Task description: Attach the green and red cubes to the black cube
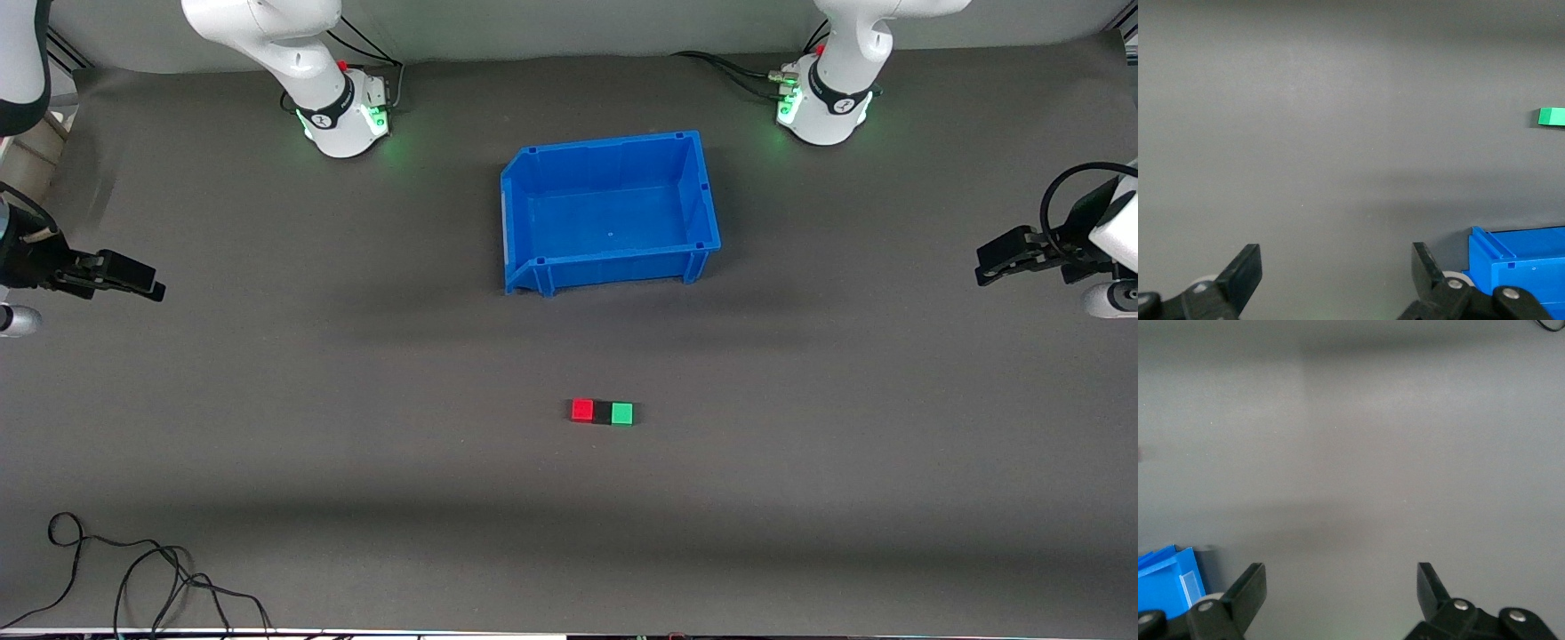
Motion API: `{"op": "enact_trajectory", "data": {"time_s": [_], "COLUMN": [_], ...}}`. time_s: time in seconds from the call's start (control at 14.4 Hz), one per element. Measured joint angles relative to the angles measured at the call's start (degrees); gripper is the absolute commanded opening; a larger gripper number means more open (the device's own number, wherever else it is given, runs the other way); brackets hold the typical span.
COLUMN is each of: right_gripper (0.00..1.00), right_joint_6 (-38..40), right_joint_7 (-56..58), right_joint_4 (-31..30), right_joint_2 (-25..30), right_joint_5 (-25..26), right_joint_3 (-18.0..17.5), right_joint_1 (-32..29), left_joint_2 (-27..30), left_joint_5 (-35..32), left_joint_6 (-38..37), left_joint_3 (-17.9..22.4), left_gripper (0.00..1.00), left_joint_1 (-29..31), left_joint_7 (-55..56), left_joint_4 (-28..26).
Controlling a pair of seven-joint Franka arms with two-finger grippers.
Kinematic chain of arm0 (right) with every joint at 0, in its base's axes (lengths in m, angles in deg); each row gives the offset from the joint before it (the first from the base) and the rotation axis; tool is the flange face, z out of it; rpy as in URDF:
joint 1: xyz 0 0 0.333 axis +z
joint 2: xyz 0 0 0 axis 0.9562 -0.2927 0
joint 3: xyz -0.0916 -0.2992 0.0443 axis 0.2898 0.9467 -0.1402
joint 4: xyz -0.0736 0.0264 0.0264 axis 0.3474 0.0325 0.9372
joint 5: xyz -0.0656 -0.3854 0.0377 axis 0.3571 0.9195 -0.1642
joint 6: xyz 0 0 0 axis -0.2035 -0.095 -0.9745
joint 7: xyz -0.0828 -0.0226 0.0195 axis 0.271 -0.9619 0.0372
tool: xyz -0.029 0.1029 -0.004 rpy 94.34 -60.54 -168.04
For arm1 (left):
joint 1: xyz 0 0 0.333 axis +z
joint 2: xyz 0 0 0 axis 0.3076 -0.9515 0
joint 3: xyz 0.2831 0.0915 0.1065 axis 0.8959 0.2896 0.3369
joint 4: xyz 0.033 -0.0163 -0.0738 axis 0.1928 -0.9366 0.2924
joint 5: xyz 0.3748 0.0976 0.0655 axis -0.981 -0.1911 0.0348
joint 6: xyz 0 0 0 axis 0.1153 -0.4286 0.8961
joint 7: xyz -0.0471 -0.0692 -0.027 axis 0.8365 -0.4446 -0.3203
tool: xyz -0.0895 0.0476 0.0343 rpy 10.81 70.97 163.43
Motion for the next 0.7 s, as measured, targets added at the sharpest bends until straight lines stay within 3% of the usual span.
{"op": "enact_trajectory", "data": {"time_s": [0.7], "right_gripper": [1.0], "right_joint_6": [-1.39], "right_joint_7": [0.0], "right_joint_4": [-2.79], "right_joint_2": [1.49], "right_joint_5": [0.12], "right_joint_3": [-0.5], "right_joint_1": [-0.12], "left_joint_2": [0.7], "left_joint_5": [0.74], "left_joint_6": [0.02], "left_joint_3": [-0.09], "left_gripper": [1.0], "left_joint_1": [-0.03], "left_joint_7": [-0.03], "left_joint_4": [0.08]}}
